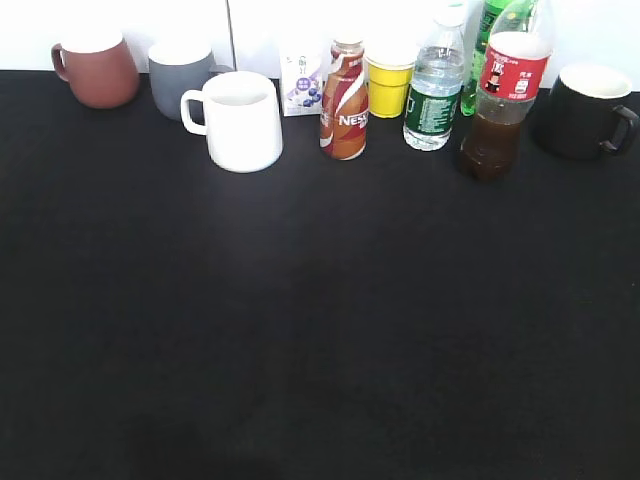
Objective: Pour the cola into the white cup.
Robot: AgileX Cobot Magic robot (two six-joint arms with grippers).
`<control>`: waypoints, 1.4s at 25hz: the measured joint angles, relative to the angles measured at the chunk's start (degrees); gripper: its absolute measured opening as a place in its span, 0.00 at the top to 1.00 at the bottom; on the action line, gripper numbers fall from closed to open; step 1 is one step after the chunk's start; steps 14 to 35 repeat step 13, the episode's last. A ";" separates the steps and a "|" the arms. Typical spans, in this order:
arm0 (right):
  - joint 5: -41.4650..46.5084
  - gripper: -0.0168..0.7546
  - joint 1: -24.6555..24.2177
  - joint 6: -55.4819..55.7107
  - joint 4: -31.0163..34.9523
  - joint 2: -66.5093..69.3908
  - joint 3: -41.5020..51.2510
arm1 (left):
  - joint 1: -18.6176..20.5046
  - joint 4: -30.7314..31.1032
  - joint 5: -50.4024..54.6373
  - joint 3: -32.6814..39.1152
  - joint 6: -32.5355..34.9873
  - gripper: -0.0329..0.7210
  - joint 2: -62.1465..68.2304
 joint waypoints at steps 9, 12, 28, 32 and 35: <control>0.00 0.21 0.00 0.06 0.05 0.00 0.00 | 0.00 0.00 0.00 0.00 0.00 0.67 0.00; 0.00 0.21 0.00 0.06 0.05 0.00 0.00 | 0.00 0.00 0.00 0.00 0.00 0.67 0.00; 0.00 0.21 0.00 0.06 0.05 0.00 0.00 | 0.00 0.00 0.00 0.00 0.00 0.67 0.00; 0.00 0.21 0.00 0.06 0.05 0.00 0.00 | 0.00 0.00 0.00 0.00 0.00 0.67 0.00; 0.00 0.21 0.00 0.06 0.05 0.00 0.00 | 0.00 0.00 0.00 0.00 0.00 0.67 0.00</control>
